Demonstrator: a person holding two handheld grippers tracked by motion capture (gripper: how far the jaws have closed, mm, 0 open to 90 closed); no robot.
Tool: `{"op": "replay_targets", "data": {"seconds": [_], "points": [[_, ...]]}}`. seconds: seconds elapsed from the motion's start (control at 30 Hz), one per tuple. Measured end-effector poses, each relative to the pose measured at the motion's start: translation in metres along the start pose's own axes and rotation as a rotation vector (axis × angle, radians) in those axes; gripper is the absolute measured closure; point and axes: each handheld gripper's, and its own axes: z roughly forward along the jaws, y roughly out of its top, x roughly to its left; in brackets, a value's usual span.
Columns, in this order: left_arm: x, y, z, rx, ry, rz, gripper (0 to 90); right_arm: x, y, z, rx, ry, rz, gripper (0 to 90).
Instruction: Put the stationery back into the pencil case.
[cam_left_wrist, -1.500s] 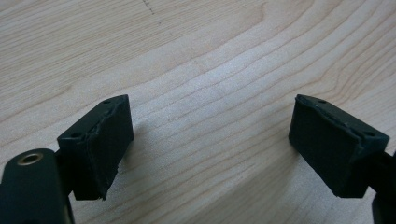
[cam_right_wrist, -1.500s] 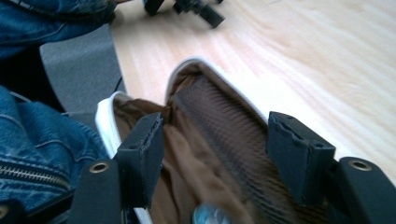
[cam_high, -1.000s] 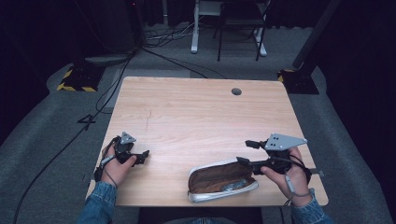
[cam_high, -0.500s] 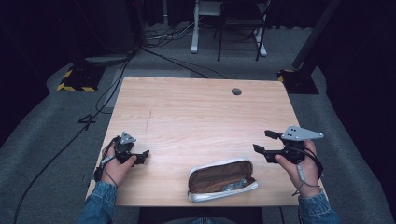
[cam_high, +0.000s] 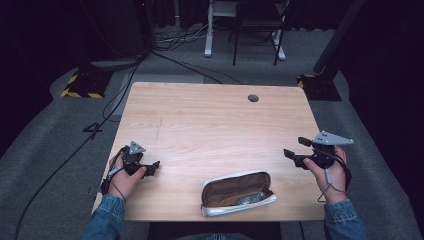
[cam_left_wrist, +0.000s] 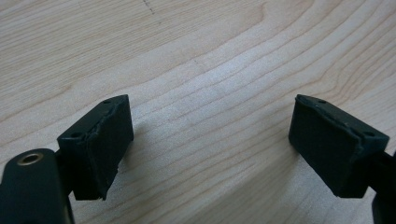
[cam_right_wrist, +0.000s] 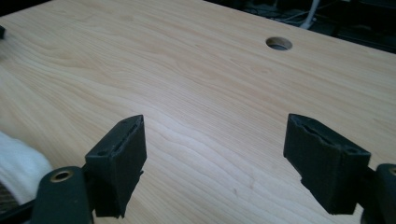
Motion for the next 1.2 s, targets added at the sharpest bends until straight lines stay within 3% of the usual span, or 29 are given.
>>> {"op": "replay_targets", "data": {"seconds": [0.5,0.77,1.2], "points": [[0.000,0.000,0.000,0.001,0.001,0.000,14.2,-0.040,-0.040,0.020,0.065,-0.094,0.101,17.2],[0.000,0.000,-0.001,0.004,0.004,0.004,14.2,-0.051,-0.057,0.029,0.087,-0.100,0.107,16.9],[0.000,0.000,-0.001,0.004,0.003,0.004,14.2,-0.056,-0.077,0.049,0.152,-0.094,0.092,17.0]]}}
